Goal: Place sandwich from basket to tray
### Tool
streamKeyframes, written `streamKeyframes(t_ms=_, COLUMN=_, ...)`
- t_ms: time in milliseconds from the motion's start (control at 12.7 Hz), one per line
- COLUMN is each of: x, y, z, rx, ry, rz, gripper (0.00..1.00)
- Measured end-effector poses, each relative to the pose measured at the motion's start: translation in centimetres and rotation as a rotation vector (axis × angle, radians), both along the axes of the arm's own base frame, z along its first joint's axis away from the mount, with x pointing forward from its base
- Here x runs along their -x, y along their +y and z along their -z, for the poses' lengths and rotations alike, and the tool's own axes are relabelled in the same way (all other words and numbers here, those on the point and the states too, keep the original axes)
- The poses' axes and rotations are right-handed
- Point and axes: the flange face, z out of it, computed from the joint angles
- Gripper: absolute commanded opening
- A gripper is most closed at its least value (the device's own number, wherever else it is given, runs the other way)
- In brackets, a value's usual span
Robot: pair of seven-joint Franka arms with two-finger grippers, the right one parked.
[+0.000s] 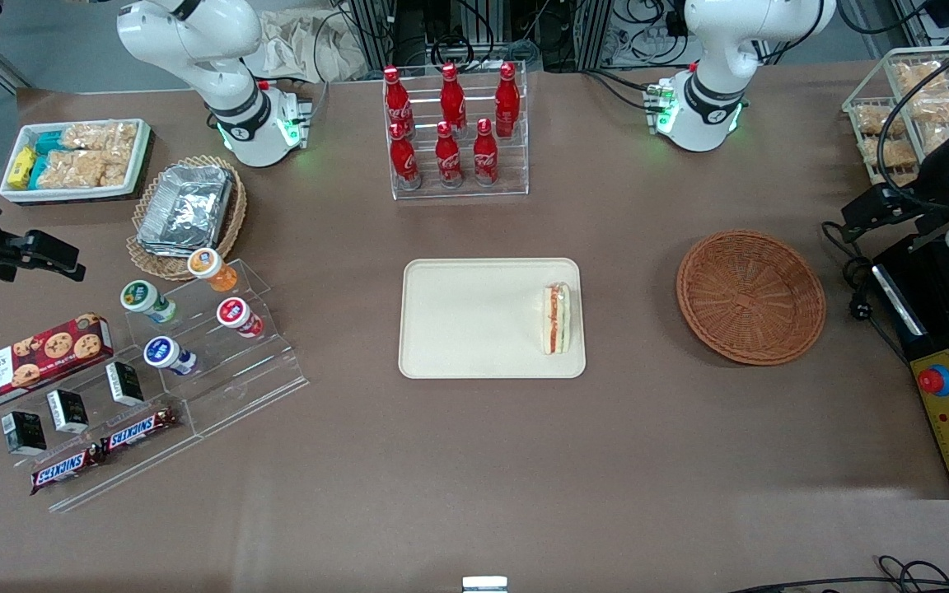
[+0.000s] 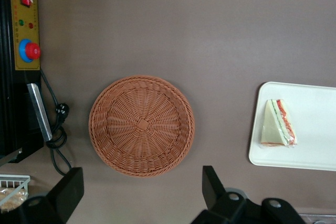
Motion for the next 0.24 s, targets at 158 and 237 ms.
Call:
streamKeyframes(t_ms=158, x=0.03, y=-0.57, z=-0.03, rx=-0.001, ry=-0.001, rz=0.036, gripper=1.0)
streamKeyframes(t_ms=237, x=0.03, y=-0.54, z=-0.03, rx=-0.002, ry=-0.002, rz=0.042, gripper=1.0)
